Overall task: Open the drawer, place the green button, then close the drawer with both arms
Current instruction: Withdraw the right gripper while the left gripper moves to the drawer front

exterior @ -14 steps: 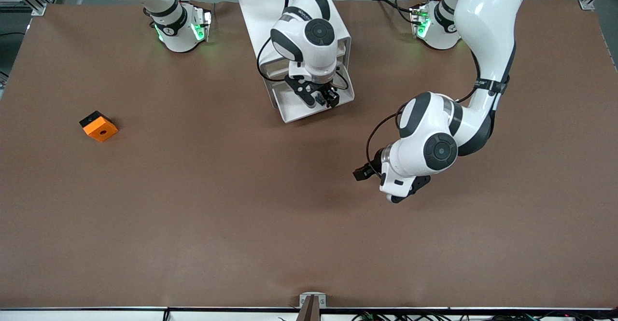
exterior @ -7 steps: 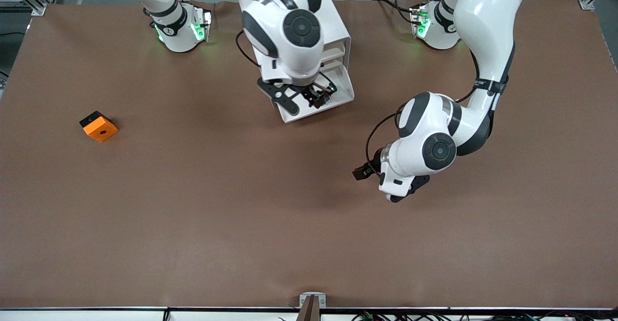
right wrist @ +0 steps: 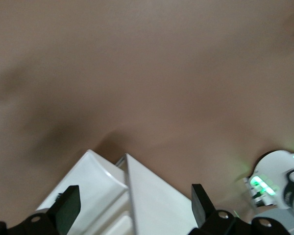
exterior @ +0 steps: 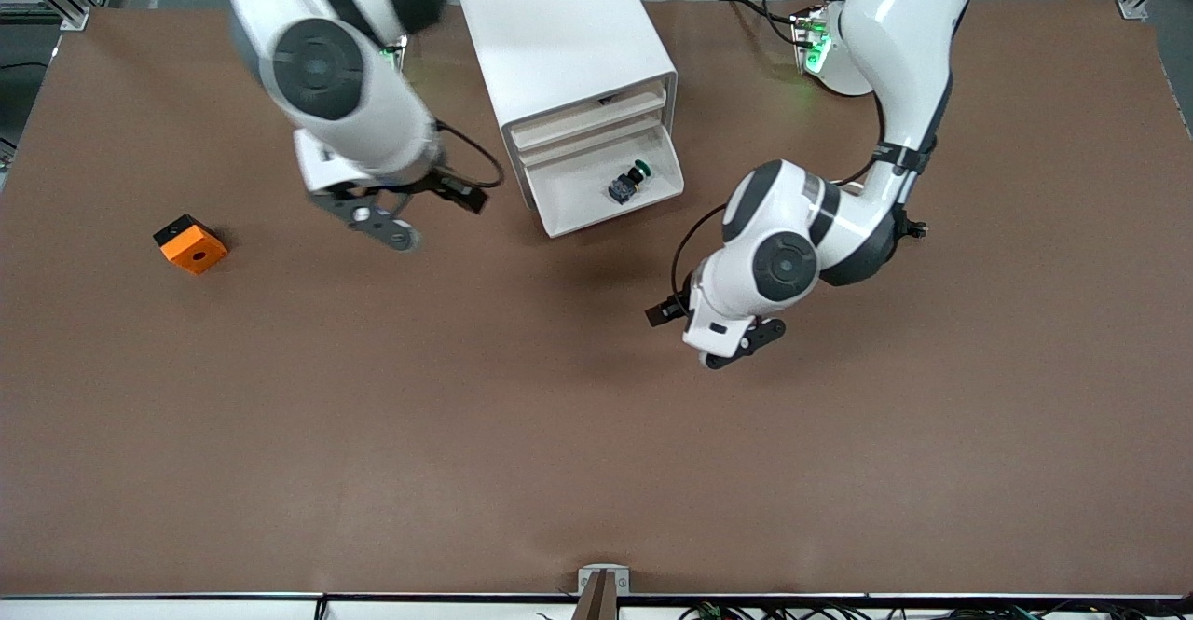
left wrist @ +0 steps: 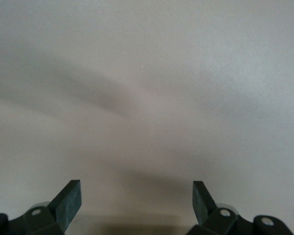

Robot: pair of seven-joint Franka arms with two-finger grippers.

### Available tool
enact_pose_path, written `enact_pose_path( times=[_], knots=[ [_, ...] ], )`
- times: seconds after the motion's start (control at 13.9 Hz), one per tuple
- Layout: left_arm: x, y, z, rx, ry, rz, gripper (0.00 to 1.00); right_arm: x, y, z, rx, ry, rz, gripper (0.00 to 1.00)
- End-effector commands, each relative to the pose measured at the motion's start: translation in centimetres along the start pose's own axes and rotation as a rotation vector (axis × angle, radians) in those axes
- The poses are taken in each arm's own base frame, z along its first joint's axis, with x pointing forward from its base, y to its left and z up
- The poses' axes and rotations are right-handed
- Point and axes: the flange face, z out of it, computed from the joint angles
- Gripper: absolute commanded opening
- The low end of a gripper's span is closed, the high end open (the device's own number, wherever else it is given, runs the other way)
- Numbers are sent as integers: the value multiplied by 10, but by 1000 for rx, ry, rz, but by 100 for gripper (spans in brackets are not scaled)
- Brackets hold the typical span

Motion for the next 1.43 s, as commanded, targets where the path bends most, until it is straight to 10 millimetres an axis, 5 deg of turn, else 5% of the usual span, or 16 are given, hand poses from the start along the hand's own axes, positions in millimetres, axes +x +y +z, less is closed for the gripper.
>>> enact_pose_path(
  times=[0.0,0.43,0.79,1.0,1.36],
  knots=[
    [-38,-4,20,22,51,38,100,33,66,-33,44,-23,-110,100],
    [-109,4,57,92,31,77,100,132,208,-45,62,-53,-377,100],
    [-142,3,82,140,15,97,100,169,292,-47,41,-64,-483,100],
    [-157,7,88,149,16,99,100,180,312,-47,50,-54,-476,100],
    [-195,15,102,173,15,107,100,183,313,-49,25,-24,-456,100]
  ],
)
